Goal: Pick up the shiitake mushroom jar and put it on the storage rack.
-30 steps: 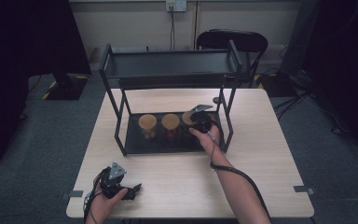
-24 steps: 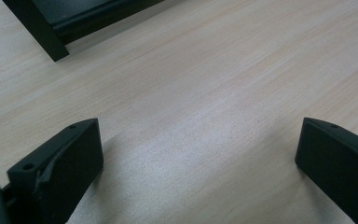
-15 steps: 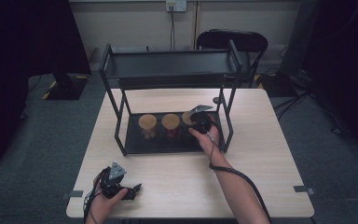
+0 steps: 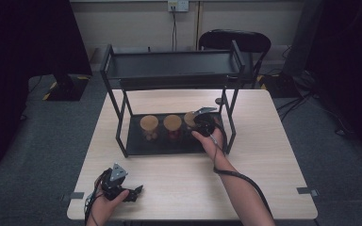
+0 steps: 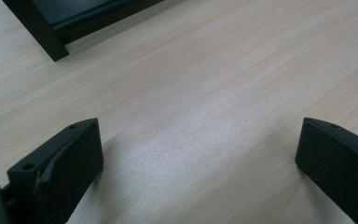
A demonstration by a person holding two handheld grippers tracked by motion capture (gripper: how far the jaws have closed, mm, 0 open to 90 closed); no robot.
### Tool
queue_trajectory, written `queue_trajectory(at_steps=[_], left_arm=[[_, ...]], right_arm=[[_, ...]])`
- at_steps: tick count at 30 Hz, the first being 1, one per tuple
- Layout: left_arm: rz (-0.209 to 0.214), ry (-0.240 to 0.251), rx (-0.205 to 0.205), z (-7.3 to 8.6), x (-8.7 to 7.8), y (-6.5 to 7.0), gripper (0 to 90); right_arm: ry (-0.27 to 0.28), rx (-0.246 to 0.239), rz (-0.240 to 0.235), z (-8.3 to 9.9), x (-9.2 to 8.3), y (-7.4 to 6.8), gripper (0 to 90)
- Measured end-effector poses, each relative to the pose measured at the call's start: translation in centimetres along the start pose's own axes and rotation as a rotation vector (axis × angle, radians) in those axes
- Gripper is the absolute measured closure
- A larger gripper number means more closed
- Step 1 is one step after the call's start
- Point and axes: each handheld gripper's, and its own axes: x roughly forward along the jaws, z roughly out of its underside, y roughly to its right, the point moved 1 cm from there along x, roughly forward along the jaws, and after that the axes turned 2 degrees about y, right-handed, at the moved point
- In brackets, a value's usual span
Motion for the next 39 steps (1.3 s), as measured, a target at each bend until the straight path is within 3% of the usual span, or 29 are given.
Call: queue_trajectory(at_steps=[5,19,39], left_arm=[[0.000,0.000,0.000,0.0,0.0,0.0,0.4],[0.000,0.000,0.001,0.0,0.0,0.0,0.4],[0.000,0.000,0.000,0.0,0.0,0.0,0.4]], right_arm=[[-0.024,0.021,-0.001,0.2,-0.5,-0.1,2.0],[0.007,0.042,0.016,0.4,-2.3,-0.6,2.2],[0.029,0.025,0.002,0.5,-4.6,-1.4,2.4]])
